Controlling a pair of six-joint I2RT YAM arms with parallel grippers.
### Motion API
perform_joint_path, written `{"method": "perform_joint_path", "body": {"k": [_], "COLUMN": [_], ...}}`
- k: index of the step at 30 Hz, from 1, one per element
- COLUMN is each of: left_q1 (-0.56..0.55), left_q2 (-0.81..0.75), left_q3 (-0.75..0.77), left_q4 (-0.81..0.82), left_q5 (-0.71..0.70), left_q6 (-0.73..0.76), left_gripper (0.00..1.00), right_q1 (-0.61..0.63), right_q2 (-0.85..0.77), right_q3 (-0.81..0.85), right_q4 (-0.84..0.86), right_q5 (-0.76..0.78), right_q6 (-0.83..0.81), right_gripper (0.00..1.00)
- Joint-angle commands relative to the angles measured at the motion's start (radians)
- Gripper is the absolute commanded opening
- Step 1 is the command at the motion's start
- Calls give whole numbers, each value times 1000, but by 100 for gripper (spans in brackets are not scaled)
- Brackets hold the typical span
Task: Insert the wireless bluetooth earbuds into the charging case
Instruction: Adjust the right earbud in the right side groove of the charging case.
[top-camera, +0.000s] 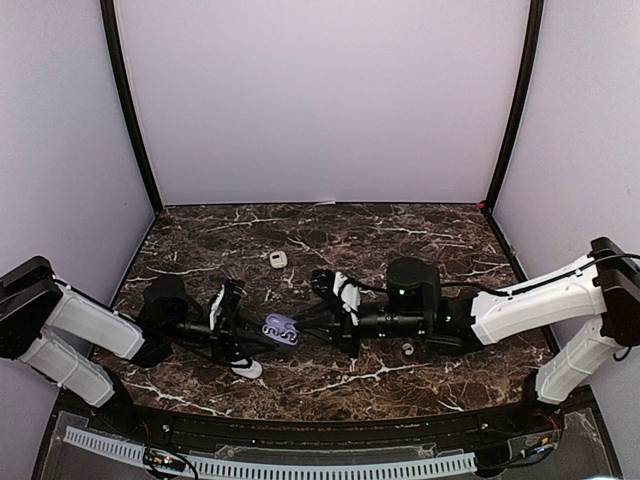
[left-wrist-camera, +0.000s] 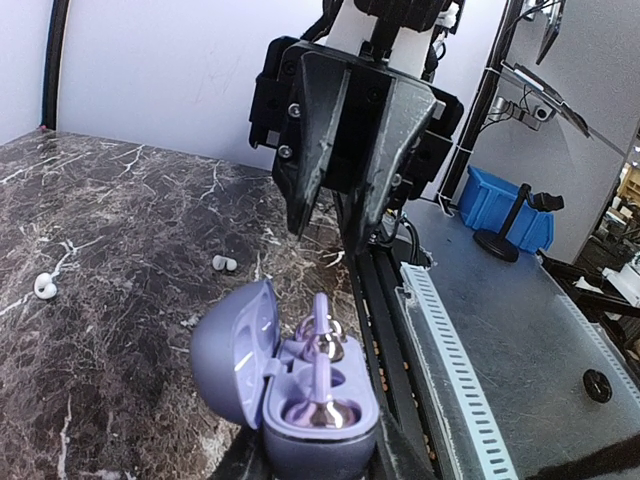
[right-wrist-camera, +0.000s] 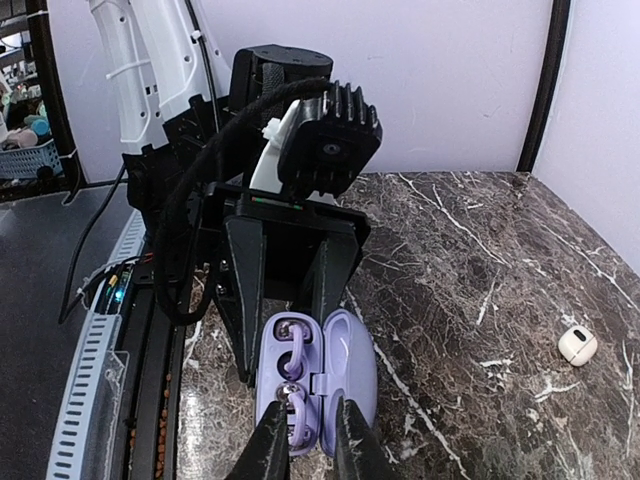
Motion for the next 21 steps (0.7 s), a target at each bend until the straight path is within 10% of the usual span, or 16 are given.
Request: {"method": "perform_joint_path", "body": {"k": [1,21], "left_q1": [-5,-18], "left_q2": [-32,-38], "left_q3": [25,54], "left_q4": [-59,-133], "left_q5": [2,24], "left_q6": [59,101], "left_gripper": [17,17], "right_q1": [5,-13], "right_q2": [-49,-10], "right_q3": [28,123], "right_q4": [-34,-244], "right_q5": [9,-66], "right_q6": [76,33], "right_gripper": [17,12]}}
